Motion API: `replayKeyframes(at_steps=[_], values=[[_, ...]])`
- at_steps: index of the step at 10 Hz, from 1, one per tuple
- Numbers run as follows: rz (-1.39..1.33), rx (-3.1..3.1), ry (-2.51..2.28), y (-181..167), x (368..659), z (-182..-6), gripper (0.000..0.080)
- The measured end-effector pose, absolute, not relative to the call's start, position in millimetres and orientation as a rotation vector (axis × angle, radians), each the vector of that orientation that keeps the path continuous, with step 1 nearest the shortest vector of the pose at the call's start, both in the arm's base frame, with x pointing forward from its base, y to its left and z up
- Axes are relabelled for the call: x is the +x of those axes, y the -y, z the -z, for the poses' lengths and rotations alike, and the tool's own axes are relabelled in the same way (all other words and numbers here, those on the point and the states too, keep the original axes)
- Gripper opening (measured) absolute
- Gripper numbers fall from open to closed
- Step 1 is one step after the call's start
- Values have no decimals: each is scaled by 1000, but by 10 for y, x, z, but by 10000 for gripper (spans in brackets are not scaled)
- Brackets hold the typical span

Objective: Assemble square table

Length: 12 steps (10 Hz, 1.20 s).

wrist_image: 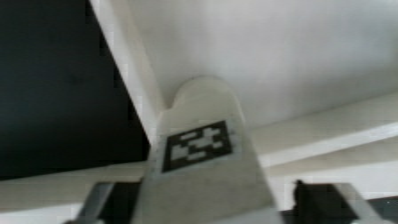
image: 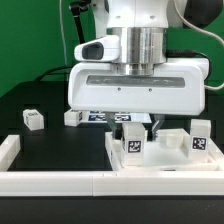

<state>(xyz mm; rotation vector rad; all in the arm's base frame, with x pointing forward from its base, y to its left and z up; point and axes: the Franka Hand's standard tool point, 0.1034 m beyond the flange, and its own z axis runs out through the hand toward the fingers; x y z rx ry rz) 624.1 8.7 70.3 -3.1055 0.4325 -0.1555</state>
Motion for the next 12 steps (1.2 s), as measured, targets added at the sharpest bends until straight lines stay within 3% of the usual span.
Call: replayKeyframes(at_steps=[4,8,12], values=[[121,-2876,-1225,-68,6231,-694,287],[-29,-2211,-2109,-81,6278,-710,288],[37,-1988,-2342,-121,6274,-689,289]])
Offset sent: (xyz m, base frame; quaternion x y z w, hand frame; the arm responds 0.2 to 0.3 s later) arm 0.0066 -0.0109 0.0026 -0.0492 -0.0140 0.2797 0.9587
